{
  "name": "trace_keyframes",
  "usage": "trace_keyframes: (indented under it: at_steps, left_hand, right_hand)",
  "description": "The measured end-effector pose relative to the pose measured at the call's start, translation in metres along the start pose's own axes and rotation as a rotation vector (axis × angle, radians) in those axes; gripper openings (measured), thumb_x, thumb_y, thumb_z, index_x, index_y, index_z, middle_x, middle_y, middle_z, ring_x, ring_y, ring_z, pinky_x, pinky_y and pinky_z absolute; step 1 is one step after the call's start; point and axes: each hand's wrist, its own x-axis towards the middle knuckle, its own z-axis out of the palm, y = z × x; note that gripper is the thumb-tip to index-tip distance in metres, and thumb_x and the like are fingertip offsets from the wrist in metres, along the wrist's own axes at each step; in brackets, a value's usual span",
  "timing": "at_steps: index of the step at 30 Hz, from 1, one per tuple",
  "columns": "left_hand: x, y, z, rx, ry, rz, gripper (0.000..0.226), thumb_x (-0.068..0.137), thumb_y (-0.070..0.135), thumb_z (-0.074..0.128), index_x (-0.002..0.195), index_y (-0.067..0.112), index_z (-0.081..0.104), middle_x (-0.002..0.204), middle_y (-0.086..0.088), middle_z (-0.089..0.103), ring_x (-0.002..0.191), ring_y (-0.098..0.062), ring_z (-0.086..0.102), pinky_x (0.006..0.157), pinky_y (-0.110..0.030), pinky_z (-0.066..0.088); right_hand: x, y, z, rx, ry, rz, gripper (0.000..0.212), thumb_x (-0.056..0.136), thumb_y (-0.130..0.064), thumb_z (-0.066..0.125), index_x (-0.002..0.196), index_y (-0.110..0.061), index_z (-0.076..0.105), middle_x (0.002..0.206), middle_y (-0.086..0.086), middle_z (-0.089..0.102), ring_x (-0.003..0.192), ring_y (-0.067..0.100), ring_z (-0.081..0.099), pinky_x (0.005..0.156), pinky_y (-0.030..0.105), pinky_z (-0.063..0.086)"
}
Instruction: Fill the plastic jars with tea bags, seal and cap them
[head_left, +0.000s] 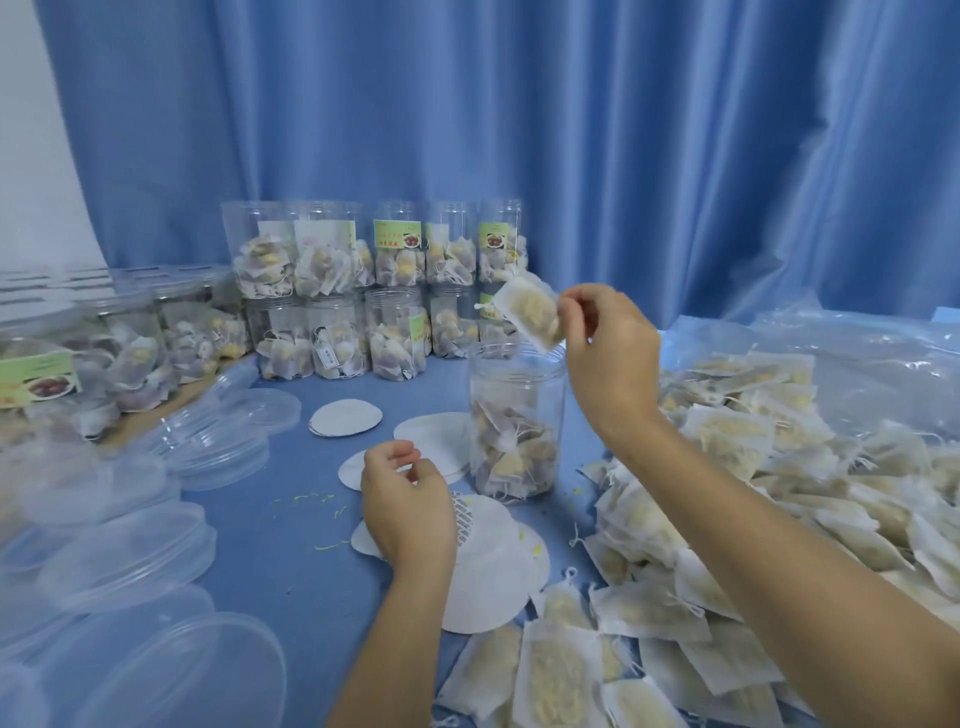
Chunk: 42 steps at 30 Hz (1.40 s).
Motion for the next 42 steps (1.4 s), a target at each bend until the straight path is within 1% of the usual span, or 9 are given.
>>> trace_keyframes:
  at_steps: [4,9,11,14,17,22,31,35,42]
  left_hand:
    - [0.004,-0.002,-0.002,-0.001,0.029,-0.013,0.014,0.088,0.005,0.05,0.097,0.015,0.054,0.096,0.003,0.059,0.079,-0.014,0.052,0.059,-0.016,0.027]
    - [0.016,-0.004,-0.013,-0.055,0.175,-0.16,0.012,0.09,0.009,0.05,0.097,0.016,0.055,0.105,-0.004,0.063,0.086,-0.024,0.055,0.074,-0.031,0.039]
    - [0.018,-0.004,-0.017,-0.068,0.231,-0.214,0.016,0.09,0.009,0.048,0.101,0.014,0.057,0.106,-0.006,0.065,0.084,-0.023,0.054,0.072,-0.03,0.037]
    - [0.016,-0.002,-0.019,-0.058,0.25,-0.231,0.018,0.089,0.008,0.046,0.103,0.014,0.057,0.106,-0.005,0.066,0.081,-0.02,0.051,0.07,-0.027,0.034]
    - [0.016,-0.003,-0.022,-0.06,0.244,-0.253,0.018,0.089,0.007,0.045,0.101,0.016,0.055,0.105,-0.005,0.066,0.088,-0.024,0.055,0.071,-0.027,0.034]
    - [0.02,-0.004,-0.023,-0.05,0.246,-0.302,0.021,0.088,0.006,0.044,0.104,0.013,0.055,0.105,-0.007,0.064,0.09,-0.025,0.055,0.072,-0.028,0.035]
    - [0.021,0.004,-0.025,-0.064,0.238,-0.234,0.019,0.09,0.011,0.048,0.108,0.008,0.052,0.114,-0.012,0.06,0.089,-0.024,0.051,0.075,-0.028,0.034]
    - [0.018,0.009,-0.019,-0.078,0.105,-0.256,0.033,0.091,0.02,0.047,0.119,0.002,0.049,0.12,-0.016,0.056,0.106,-0.034,0.053,0.087,-0.039,0.042]
    - [0.008,0.033,-0.024,-0.079,-0.114,-0.107,0.024,0.097,0.029,0.042,0.119,0.022,0.05,0.112,-0.001,0.064,0.09,-0.02,0.058,0.075,-0.03,0.043]
  right_hand:
    - [0.006,0.006,0.018,-0.37,-0.358,-0.013,0.032,0.098,-0.027,0.043,0.079,-0.013,0.065,0.085,0.002,0.061,0.1,0.03,0.051,0.079,0.033,0.036]
    - [-0.03,-0.002,0.024,-0.13,-0.132,-0.555,0.012,0.084,-0.01,0.066,0.079,-0.003,0.074,0.086,0.01,0.069,0.083,0.034,0.06,0.077,0.037,0.042]
    - [-0.048,-0.003,0.032,-0.056,-0.399,-0.717,0.01,0.082,-0.006,0.067,0.081,0.001,0.074,0.085,0.014,0.068,0.08,0.034,0.061,0.071,0.039,0.05]
    - [-0.072,-0.011,0.048,-0.191,-1.049,-0.542,0.032,0.091,-0.029,0.059,0.111,-0.005,0.068,0.119,0.009,0.063,0.114,0.026,0.052,0.096,0.039,0.041]
    - [-0.088,-0.015,0.063,-0.302,-1.247,-0.429,0.045,0.086,-0.045,0.058,0.11,-0.007,0.063,0.116,0.007,0.062,0.11,0.024,0.051,0.09,0.038,0.043]
    - [-0.092,-0.017,0.064,-0.309,-1.279,-0.273,0.043,0.076,-0.049,0.062,0.078,-0.007,0.057,0.077,0.009,0.059,0.072,0.022,0.049,0.051,0.029,0.032]
    - [-0.096,-0.021,0.067,-0.294,-1.098,-0.349,0.037,0.099,-0.028,0.029,0.073,-0.011,0.049,0.073,0.013,0.053,0.077,0.032,0.054,0.062,0.03,0.031]
    - [-0.087,-0.028,0.068,-0.103,-0.891,-0.119,0.033,0.103,-0.023,0.025,0.085,-0.008,0.049,0.087,0.016,0.059,0.082,0.029,0.056,0.068,0.031,0.035]
    - [-0.076,-0.054,0.049,0.634,-0.721,0.479,0.025,0.094,-0.022,0.055,0.093,0.001,0.066,0.088,0.015,0.072,0.081,0.023,0.068,0.078,0.039,0.056]
